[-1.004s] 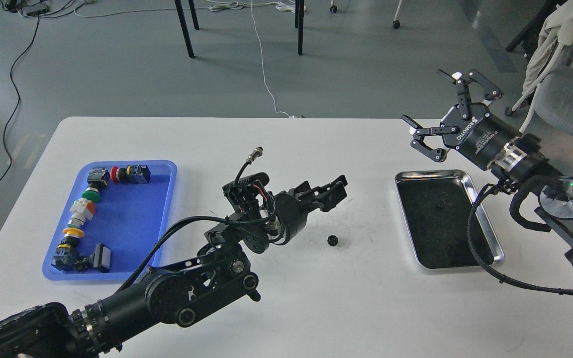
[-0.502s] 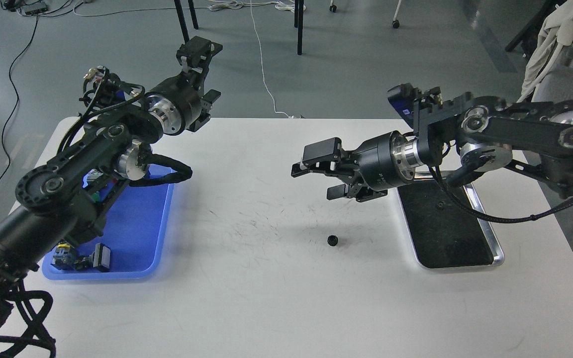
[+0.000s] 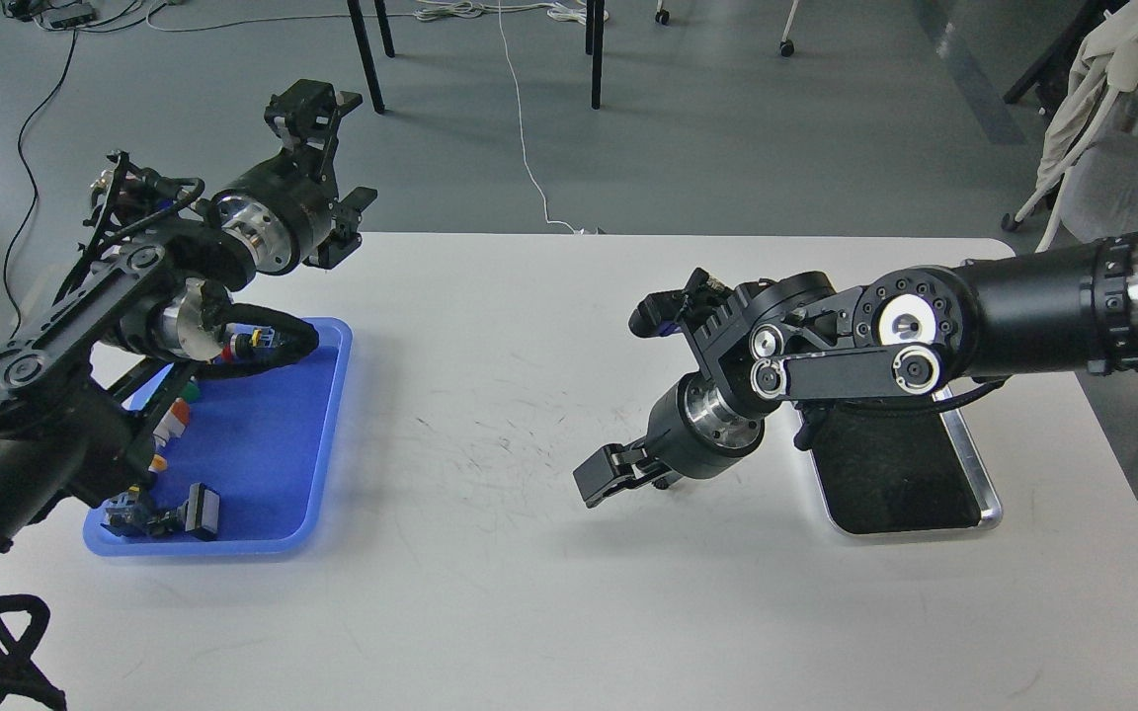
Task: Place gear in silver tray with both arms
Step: 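Bring the right gripper to the gear held by the left gripper, then grasp the gear with the right gripper and release the left gripper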
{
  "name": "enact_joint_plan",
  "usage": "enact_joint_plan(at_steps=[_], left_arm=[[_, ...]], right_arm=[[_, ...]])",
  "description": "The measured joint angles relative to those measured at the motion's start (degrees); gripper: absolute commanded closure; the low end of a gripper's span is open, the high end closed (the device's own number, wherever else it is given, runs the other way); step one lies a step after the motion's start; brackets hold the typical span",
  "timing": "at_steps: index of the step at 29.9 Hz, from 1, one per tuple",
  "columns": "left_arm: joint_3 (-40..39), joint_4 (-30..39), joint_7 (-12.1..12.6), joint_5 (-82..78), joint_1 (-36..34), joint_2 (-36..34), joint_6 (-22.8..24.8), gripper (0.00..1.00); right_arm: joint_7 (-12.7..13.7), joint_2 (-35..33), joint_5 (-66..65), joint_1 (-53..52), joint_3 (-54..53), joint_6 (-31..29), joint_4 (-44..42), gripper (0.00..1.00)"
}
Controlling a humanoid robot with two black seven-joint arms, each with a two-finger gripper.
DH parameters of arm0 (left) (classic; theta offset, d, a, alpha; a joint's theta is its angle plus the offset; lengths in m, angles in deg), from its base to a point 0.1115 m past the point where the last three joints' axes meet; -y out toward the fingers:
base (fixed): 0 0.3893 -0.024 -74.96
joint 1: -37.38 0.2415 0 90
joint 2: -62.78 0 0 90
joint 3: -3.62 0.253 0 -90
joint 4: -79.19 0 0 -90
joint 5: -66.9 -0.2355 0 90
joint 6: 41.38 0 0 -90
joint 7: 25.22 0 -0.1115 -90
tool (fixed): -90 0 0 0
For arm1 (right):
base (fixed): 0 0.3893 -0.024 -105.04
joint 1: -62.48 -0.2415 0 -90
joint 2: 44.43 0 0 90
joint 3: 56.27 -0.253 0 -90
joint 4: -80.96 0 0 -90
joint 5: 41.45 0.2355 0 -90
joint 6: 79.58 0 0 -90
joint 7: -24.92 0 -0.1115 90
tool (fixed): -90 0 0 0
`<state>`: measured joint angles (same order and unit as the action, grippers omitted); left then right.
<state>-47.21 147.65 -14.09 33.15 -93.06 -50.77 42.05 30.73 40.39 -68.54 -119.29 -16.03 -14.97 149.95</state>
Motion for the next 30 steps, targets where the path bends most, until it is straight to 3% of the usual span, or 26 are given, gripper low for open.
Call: enact_joint_plan(at_steps=[23,30], left_arm=[[-0.15,1.84,-1.58,-0.62,-0.09,0.51,-0.01,0.02],[-0.16,2.16,-1.71,-0.62,-0.33,0.39,-0.1,0.02]], right_arm=[[1.47,5.16,-2.04,4.15,4.98,-2.63,-11.8,0.08],[1.45,5.18,-1.72,4.56,6.44,-2.62,-13.11,0.19]])
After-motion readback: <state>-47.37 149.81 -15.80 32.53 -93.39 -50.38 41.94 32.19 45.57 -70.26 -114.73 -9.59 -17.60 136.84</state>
